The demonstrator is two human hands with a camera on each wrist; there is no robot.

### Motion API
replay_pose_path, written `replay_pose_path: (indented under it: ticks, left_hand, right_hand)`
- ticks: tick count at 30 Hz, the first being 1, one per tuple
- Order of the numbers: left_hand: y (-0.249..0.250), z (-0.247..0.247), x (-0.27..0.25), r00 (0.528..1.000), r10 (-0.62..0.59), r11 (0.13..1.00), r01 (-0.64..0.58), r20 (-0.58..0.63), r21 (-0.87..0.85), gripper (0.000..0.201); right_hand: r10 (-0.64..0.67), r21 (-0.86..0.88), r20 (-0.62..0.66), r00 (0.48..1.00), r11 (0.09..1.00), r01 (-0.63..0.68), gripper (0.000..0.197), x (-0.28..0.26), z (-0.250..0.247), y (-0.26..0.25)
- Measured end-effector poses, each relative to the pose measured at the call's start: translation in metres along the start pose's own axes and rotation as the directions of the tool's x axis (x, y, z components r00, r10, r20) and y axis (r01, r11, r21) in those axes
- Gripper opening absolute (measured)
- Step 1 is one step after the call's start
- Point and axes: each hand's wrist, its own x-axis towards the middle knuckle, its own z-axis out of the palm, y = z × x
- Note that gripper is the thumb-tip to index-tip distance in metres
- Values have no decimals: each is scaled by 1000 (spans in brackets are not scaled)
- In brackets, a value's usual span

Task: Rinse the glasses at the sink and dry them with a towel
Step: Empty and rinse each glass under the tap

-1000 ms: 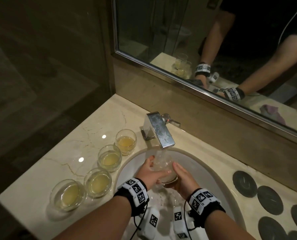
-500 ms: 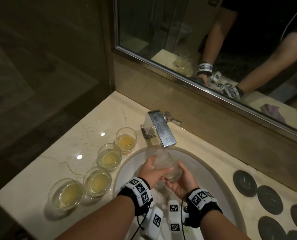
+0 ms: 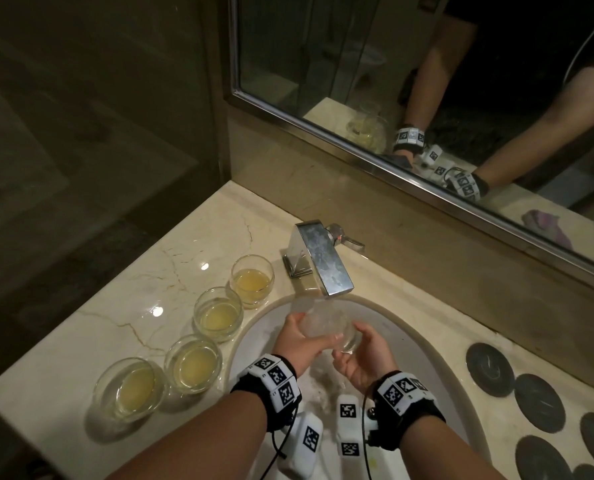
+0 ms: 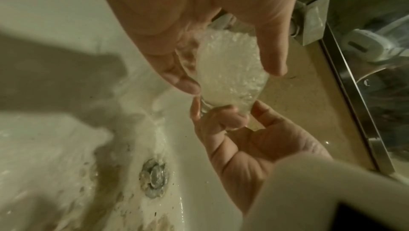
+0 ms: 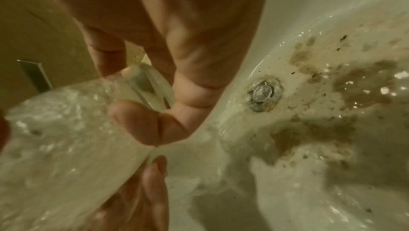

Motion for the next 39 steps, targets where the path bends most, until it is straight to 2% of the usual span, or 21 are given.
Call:
replay_pose_path:
  ticks: [5, 8, 9, 13, 15, 18, 20, 22, 24, 26, 29, 31, 33, 34, 36, 39]
  left_hand:
    - [-2, 1, 3, 999, 12, 998, -10, 37, -62, 92]
    - [-2, 5, 4, 999, 29, 999, -28, 39, -32, 83]
    - [-3, 5, 5, 999, 30, 999, -28, 31, -38, 87]
    - [0, 5, 5, 999, 6, 1000, -6, -34, -3, 104]
    - [0, 6, 3, 1000, 2, 1000, -2, 4, -7, 117]
    - [1, 8, 1, 998, 10, 998, -6, 67, -62, 96]
    - [1, 8, 2, 999, -8, 997, 12, 51, -81, 100]
    - [2, 8, 3, 1000, -6, 1000, 6, -9, -29, 103]
    - [4, 8, 4, 1000, -6, 999, 5, -28, -31, 117]
    - [6, 10, 2, 1000, -21, 995, 23, 21, -99, 132]
    - [7, 11, 4, 996, -25, 984, 39, 82, -171, 116]
    - [7, 12, 5, 998, -38, 985, 47, 56, -168, 105]
    - [6, 13, 6, 997, -61, 981, 67, 36, -185, 112]
    - [5, 13, 6, 998, -60, 978, 64, 29, -199, 116]
    - [7, 12, 3, 998, -36, 976, 46, 51, -214, 119]
    - [6, 13, 3, 995, -58, 969, 77, 87, -234, 112]
  right_hand:
    - [-3, -57, -19, 1000, 998, 2, 58, 7, -4, 4]
    - [-14, -108, -68, 998, 994, 7, 63, 6, -3, 5]
    - [-19, -116, -66, 998, 993, 11, 64, 4, -1, 5]
    - [-45, -41, -35, 998, 998, 43, 53, 2, 1, 3]
    - [-60, -70, -61, 996, 996, 55, 54, 4, 0, 2]
    - [-50, -133, -141, 989, 991, 31, 63, 5, -3, 1]
    - [-26, -110, -113, 993, 994, 14, 63, 3, -2, 1]
    - [-22, -28, -52, 998, 999, 21, 51, -1, 3, 1]
    - [-72, -14, -67, 995, 997, 71, 47, -1, 5, 0]
    - [-93, -50, -124, 988, 995, 88, 49, 3, 2, -1]
    - [-75, -88, -155, 985, 994, 62, 60, 4, -3, -1]
    - [-68, -87, -121, 990, 995, 58, 58, 0, -1, -2]
    - [-82, -55, -94, 992, 995, 77, 49, -3, 3, -4]
    - [-97, -63, -104, 990, 994, 91, 52, -3, 4, -5]
    - [-121, -146, -193, 974, 985, 94, 58, 0, 1, -7]
    - [-154, -313, -319, 935, 948, 49, 72, 3, -10, -6]
